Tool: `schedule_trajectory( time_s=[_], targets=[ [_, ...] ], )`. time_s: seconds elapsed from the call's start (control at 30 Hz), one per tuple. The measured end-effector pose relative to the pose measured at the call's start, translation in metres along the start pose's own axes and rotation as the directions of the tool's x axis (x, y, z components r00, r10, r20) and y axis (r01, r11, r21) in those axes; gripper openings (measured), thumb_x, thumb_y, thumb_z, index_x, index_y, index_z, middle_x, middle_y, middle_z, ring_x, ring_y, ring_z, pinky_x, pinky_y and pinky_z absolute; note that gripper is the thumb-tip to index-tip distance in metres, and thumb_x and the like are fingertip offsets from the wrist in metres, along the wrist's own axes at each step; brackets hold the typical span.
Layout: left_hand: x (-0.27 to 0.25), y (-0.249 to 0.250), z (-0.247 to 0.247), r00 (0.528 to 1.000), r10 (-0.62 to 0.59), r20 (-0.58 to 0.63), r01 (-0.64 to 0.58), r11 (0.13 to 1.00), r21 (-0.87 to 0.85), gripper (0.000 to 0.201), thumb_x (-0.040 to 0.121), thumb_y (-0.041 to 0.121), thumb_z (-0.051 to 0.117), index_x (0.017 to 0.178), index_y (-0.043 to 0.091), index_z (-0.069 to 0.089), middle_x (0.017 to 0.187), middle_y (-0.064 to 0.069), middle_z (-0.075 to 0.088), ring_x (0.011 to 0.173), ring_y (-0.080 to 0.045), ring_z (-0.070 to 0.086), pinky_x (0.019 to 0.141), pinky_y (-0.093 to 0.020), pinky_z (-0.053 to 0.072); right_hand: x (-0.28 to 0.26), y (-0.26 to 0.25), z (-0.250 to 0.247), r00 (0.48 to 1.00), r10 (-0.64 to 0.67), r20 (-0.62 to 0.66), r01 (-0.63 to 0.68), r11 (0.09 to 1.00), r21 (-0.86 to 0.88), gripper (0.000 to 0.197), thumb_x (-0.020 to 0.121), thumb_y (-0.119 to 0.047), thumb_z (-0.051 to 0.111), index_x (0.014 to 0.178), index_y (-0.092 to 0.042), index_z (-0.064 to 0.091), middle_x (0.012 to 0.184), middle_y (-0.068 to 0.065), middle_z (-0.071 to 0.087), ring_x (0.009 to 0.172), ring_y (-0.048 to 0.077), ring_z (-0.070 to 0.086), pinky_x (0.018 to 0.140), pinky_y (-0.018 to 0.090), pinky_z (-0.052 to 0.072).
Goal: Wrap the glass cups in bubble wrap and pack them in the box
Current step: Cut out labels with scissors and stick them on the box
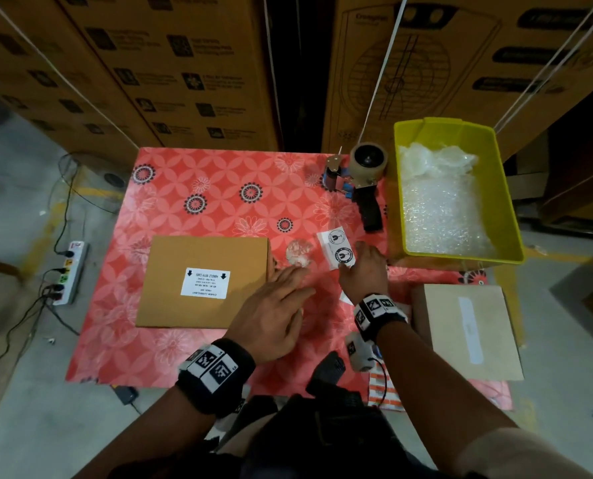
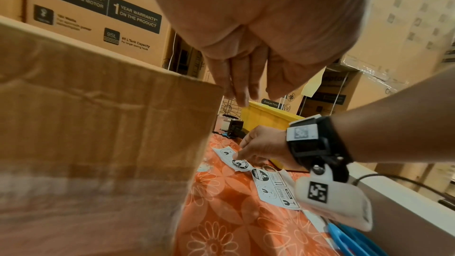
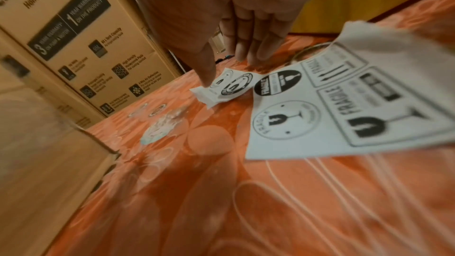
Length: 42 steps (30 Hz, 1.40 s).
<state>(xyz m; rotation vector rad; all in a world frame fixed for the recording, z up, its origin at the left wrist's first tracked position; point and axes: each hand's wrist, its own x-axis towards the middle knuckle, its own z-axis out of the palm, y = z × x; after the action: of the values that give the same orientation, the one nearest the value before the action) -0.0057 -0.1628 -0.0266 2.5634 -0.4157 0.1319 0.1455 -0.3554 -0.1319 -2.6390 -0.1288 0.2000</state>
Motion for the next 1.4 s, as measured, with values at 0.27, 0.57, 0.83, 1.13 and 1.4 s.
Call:
schedule_trajectory(
  time_s=[0.27,0.57,0.83,1.13,1.4],
  targets=[
    [-0.010,0.003,-0.007,0.996,-0.070,0.057,0.073,0.995,-0.063,0.034,0.093,0.019,0.058,0.122,0.019,0.077,0.124,0.001,0.078,0.090,-0.023,0.078,0.072,-0.039,0.065,0.048,-0.017,0.016,0.979,0.141,0.147,-0.149,0.988,0.047,0.068,0.080,-0.027,0.088,0.134,-0.008,0.051,0.136,0.016,0.056,0.128,0.039,0.055,0.102,0.047,0.051],
    [0.001,0.014,-0.010,0.961,-0.272,0.048,0.277,0.942,-0.189,0.033,0.098,0.025,0.058,0.130,0.026,0.066,0.093,0.008,0.080,0.053,0.000,0.057,0.058,-0.026,0.050,0.044,-0.023,0.002,0.965,0.221,0.140,-0.261,0.857,0.444,0.033,0.090,-0.012,0.074,0.121,-0.008,0.064,0.117,0.014,0.074,0.104,0.029,0.071,0.089,0.033,0.053],
    [0.037,0.014,-0.008,0.891,-0.453,0.004,0.387,0.757,-0.526,0.048,0.100,0.025,0.070,0.129,0.033,0.033,0.113,-0.003,0.060,0.101,-0.017,0.065,0.078,-0.022,0.056,0.005,-0.044,-0.033,0.938,0.187,0.292,-0.344,0.404,0.847,0.006,0.095,0.000,0.072,0.095,-0.006,0.072,0.093,0.021,0.075,0.070,0.027,0.072,0.058,0.034,0.058],
    [0.071,0.017,-0.002,0.877,-0.479,-0.042,0.376,0.738,-0.561,0.033,0.097,0.013,0.072,0.116,0.034,0.055,0.098,0.008,0.063,0.087,-0.020,0.063,0.077,-0.045,0.055,-0.041,-0.040,-0.056,0.947,0.149,0.283,-0.314,0.263,0.912,0.036,0.081,-0.022,0.087,0.099,0.005,0.073,0.084,0.023,0.068,0.071,0.027,0.059,0.054,0.029,0.047],
    [0.077,0.022,0.022,0.819,-0.573,0.030,0.507,0.699,-0.504,0.019,0.091,0.015,0.083,0.103,0.030,0.078,0.103,0.009,0.075,0.078,-0.008,0.067,0.071,-0.014,0.047,-0.082,-0.008,-0.083,0.904,0.321,0.283,-0.374,0.271,0.887,0.022,0.099,-0.022,0.066,0.089,-0.003,0.070,0.079,0.017,0.074,0.060,0.020,0.067,0.055,0.026,0.045]
  ],
)
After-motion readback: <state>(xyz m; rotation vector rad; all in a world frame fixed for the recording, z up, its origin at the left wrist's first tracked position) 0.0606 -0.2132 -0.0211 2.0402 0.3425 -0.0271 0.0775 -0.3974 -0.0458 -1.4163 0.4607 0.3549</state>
